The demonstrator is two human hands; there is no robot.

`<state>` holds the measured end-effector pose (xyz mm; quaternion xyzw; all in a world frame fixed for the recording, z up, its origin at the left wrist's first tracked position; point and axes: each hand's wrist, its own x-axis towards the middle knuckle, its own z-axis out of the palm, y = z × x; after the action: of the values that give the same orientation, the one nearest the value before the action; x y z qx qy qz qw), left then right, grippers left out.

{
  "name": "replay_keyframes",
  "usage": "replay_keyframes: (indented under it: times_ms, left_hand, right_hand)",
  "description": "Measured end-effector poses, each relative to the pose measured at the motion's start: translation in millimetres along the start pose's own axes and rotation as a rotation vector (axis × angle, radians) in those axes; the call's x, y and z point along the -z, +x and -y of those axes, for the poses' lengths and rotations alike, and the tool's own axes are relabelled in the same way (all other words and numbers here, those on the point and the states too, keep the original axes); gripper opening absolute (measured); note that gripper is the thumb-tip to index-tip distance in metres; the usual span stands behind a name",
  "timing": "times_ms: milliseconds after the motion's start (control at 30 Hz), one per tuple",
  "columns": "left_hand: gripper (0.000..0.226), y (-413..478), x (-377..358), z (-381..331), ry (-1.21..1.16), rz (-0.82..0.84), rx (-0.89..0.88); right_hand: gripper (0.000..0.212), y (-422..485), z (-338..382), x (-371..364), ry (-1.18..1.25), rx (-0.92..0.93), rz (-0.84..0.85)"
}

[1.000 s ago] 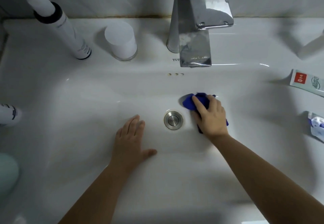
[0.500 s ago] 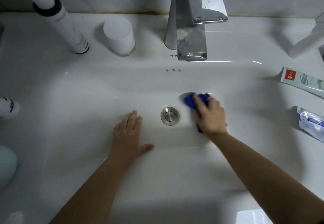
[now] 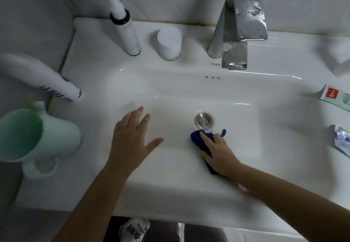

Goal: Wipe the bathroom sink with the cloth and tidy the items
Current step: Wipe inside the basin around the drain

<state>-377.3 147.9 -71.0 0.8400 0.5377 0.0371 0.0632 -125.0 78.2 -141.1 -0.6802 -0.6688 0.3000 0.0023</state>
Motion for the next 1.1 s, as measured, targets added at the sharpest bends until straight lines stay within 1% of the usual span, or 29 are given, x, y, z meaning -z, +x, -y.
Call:
replay_keyframes:
  times_ms: [100, 167, 200, 267, 333, 400, 433, 500, 533, 600, 667, 733, 767, 833, 867, 933, 1000, 1100]
  left_hand:
    - [0.076, -47, 14, 19, 0.038, 0.017, 0.076]
    - [0.074, -73, 16, 28, 0.064, 0.025, 0.126]
    - [0.073, -85, 18, 31, 0.069, 0.023, 0.160]
    - [0.073, -107, 18, 33, 0.053, 0.013, 0.227]
    - [0.070, -123, 14, 30, 0.011, -0.014, 0.278]
    - [0.065, -129, 10, 26, -0.033, -0.064, 0.310]
    - [0.063, -129, 8, 25, -0.046, -0.091, 0.331]
    - [0.067, -127, 5, 27, -0.047, -0.123, 0.352]
    - [0.069, -126, 4, 28, -0.041, -0.128, 0.354]
    - [0.072, -127, 3, 28, -0.029, -0.127, 0.358]
    - [0.073, -128, 2, 28, -0.019, -0.127, 0.366]
    - [0.075, -129, 1, 28, -0.015, -0.131, 0.372]
    - [0.075, -129, 1, 28, -0.019, -0.137, 0.377]
    - [0.076, -129, 2, 27, -0.029, -0.145, 0.394]
    - [0.077, -129, 2, 27, -0.035, -0.146, 0.401]
    - [0.078, -129, 2, 26, -0.045, -0.141, 0.407]
    - [0.079, -130, 1, 26, -0.049, -0.131, 0.415]
    - [0.081, -129, 1, 24, -0.062, -0.135, 0.471]
  right_hand:
    - [0.057, 30, 76, -24, 0.089, 0.203, 0.117]
    - [0.056, 34, 100, -28, 0.124, 0.251, 0.209]
    - [0.056, 32, 99, -27, 0.154, 0.243, 0.244]
    - [0.056, 17, 77, -17, 0.210, 0.193, 0.250]
    - [0.056, 1, 47, -7, 0.203, 0.134, 0.218]
    - [0.057, -3, 39, -3, 0.131, 0.098, 0.159]
    - [0.057, 5, 50, -5, 0.108, 0.122, 0.144]
    - [0.057, 28, 85, -20, 0.104, 0.232, 0.158]
    - [0.057, 38, 107, -30, 0.121, 0.286, 0.170]
    - [0.057, 45, 143, -39, 0.211, 0.338, 0.228]
    - [0.050, 38, 146, -30, 0.319, 0.398, 0.332]
    - [0.044, 23, 114, -16, 0.378, 0.440, 0.441]
    - [0.043, 17, 92, -11, 0.369, 0.425, 0.433]
    - [0.046, 13, 59, -3, 0.238, 0.339, 0.289]
    - [0.048, 15, 54, -4, 0.165, 0.295, 0.220]
    - [0.052, 29, 77, -13, 0.129, 0.276, 0.195]
    - [0.055, 44, 127, -28, 0.275, 0.330, 0.205]
    - [0.055, 46, 198, -38, 0.642, 0.339, 0.165]
